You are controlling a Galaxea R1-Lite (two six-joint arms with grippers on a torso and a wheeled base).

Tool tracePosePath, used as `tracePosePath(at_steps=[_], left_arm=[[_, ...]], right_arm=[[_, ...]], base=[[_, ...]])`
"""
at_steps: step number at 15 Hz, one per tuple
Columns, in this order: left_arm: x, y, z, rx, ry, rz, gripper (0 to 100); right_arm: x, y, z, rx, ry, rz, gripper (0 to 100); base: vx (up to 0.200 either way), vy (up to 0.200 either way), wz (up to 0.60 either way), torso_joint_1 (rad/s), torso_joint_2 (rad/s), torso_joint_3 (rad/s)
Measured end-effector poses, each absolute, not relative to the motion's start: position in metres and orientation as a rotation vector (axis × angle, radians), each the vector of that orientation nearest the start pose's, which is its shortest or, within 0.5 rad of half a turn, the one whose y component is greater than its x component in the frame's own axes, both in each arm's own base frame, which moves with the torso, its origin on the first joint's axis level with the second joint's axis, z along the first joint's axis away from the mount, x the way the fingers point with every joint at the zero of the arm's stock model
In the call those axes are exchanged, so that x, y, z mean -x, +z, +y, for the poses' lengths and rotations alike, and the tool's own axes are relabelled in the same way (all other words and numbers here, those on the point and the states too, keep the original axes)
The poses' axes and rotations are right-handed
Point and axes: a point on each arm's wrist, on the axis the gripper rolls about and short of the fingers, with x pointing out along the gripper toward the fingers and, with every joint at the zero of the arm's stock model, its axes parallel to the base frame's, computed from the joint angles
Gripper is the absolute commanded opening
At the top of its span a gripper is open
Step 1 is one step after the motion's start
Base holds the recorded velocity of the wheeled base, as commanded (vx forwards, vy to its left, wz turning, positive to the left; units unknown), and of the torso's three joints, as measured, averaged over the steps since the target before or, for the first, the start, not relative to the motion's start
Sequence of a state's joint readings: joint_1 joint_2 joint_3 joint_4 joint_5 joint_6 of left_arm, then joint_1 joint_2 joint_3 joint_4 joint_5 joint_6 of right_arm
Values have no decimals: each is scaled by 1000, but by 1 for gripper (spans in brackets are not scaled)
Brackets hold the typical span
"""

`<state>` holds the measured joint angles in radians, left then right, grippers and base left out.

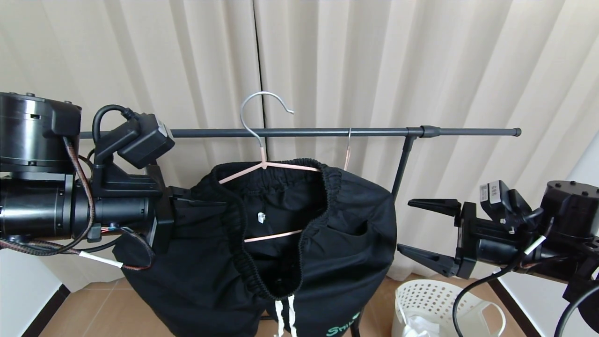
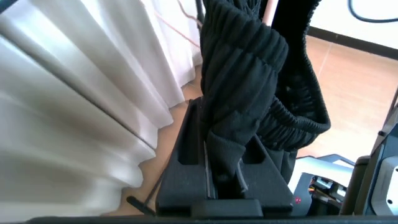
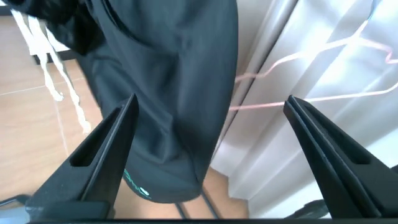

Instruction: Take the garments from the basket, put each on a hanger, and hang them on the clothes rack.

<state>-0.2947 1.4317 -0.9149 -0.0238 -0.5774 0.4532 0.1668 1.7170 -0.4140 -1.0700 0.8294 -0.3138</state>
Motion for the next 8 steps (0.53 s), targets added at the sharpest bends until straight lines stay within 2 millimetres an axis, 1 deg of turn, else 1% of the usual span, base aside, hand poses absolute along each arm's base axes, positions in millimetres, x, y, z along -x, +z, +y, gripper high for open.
tracePosePath(at_steps=[2, 4, 6, 8], left_arm=[[-220, 228, -78, -323, -882, 314, 0], [-220, 222, -78, -298, -835, 331, 0], [-219, 216, -78, -278, -764, 346, 0], [-219, 210, -78, -232, -740, 384, 0]], right_arm=[[-243, 136, 67, 206, 959, 61, 100], [-234, 151, 81, 183, 898, 36, 100], [-224, 165, 92, 153, 873, 2, 100], [-220, 176, 100, 124, 857, -28, 100]], base=[[0, 0, 0, 0, 0, 0], [0, 0, 0, 0, 0, 0], [0, 0, 0, 0, 0, 0], [0, 0, 0, 0, 0, 0]])
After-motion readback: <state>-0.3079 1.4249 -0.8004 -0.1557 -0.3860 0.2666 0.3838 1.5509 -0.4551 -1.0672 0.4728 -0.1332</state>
